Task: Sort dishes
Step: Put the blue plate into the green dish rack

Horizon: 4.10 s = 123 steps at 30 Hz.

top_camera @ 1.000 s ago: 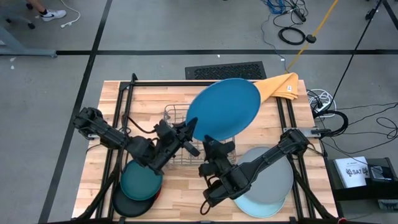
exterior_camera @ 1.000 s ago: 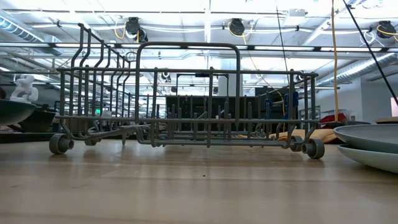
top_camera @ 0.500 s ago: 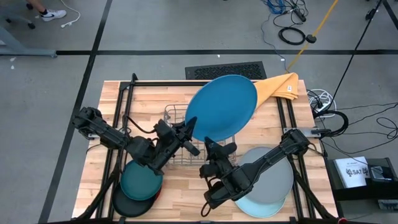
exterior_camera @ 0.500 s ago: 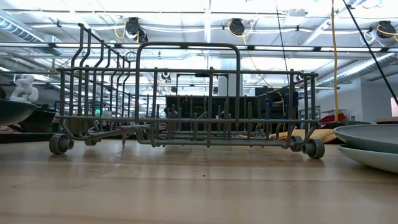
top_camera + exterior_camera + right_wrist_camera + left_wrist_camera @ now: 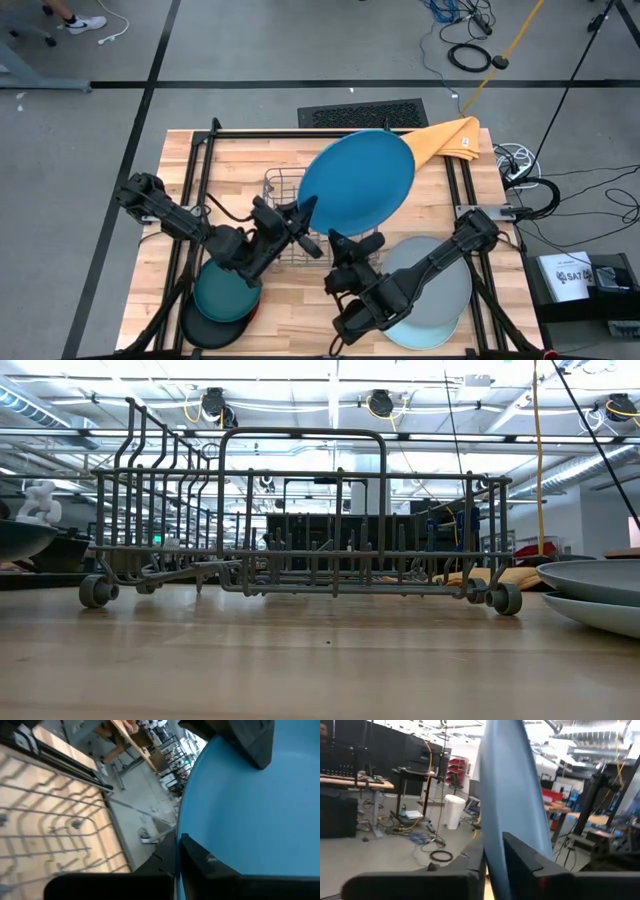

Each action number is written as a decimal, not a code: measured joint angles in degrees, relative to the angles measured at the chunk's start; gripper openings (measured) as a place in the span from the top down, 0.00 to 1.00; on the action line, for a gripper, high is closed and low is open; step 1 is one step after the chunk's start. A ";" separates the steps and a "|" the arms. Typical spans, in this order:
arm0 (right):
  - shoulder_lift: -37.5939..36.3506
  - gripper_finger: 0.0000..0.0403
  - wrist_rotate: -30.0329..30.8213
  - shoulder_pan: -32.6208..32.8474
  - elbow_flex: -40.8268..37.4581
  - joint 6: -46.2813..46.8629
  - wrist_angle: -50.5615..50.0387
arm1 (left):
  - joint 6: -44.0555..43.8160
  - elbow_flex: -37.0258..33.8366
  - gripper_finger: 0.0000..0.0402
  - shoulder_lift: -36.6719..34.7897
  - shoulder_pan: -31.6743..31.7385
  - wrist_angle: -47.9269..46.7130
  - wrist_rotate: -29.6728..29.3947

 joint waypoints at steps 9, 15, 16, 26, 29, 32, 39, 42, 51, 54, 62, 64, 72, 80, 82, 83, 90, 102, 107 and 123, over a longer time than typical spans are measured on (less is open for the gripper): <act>0.00 1.00 -5.92 0.22 0.05 6.72 -0.33 | 12.89 -0.09 0.57 0.09 -1.77 -2.99 -4.18; 0.04 1.00 -8.65 0.20 0.07 12.39 -2.53 | 29.32 -0.09 0.40 0.11 -4.84 -2.44 -11.98; 0.04 1.00 -8.94 0.15 0.07 13.88 -3.06 | 31.39 -0.09 0.39 0.07 -5.59 -2.48 -12.46; 0.03 1.00 -11.81 -0.63 0.02 37.19 -13.68 | 37.02 -0.09 0.38 0.00 -10.29 -14.06 -9.67; -0.48 1.00 -11.85 -0.54 0.02 43.86 -15.69 | 35.81 -1.44 0.38 -0.02 -9.82 -16.56 -9.69; -1.24 1.00 -11.83 -0.65 0.02 46.28 -15.52 | 35.52 -3.14 0.38 -0.02 -8.79 -16.66 -10.43; -2.86 1.00 -17.63 -0.41 0.02 37.09 -8.62 | 32.42 -6.38 0.38 -0.11 -6.83 -18.16 -10.56; -3.39 1.00 -21.13 -0.50 0.02 22.52 0.52 | 30.60 -6.49 0.38 -0.04 -6.62 -22.48 -10.45; -4.36 1.00 -28.12 -3.68 0.02 -2.77 20.11 | 32.80 -6.51 0.38 -0.69 -6.75 -21.58 -12.88; -4.99 1.00 -29.65 -4.81 0.07 -3.90 22.10 | 32.85 -6.54 0.38 -1.80 -6.86 -21.58 -12.50; -5.47 1.00 -37.94 -8.67 0.13 -12.59 28.92 | 29.89 -6.44 0.38 -3.63 -5.71 -21.84 -14.44; -5.44 0.99 -39.96 -9.27 -0.13 -13.69 29.49 | 28.43 -6.48 0.38 -3.65 -4.77 -24.21 -15.00; -5.56 0.99 -39.79 -9.59 -0.14 -12.54 26.62 | 24.51 -6.55 0.38 -3.53 -3.71 -31.50 -15.26; -5.79 1.00 -39.00 -8.00 0.07 -1.88 14.38 | 18.52 -6.62 0.38 -3.39 -3.14 -39.81 -15.26; -5.79 1.00 -39.02 -7.30 0.07 0.58 11.03 | 16.16 -6.67 0.38 -3.39 -2.69 -42.24 -15.46; -5.79 1.00 -39.03 -6.99 0.07 1.87 9.37 | 14.84 -6.67 0.38 -3.39 -2.52 -43.38 -15.50; -5.68 1.00 -38.64 -6.18 0.07 5.24 3.88 | 1.41 -6.64 0.38 -3.48 -2.21 -51.87 0.17; -5.31 1.00 -38.38 -10.81 -0.59 -3.73 1.90 | -5.20 -6.67 0.48 -3.43 0.30 -59.60 0.91; -5.11 1.00 -38.55 -10.93 -2.29 -1.46 -1.80 | -5.20 -6.67 0.51 -3.43 0.14 -60.19 0.69; -5.22 1.00 -51.62 10.30 -5.37 43.21 -18.65 | -17.17 -6.67 0.51 -3.48 0.61 -69.96 5.64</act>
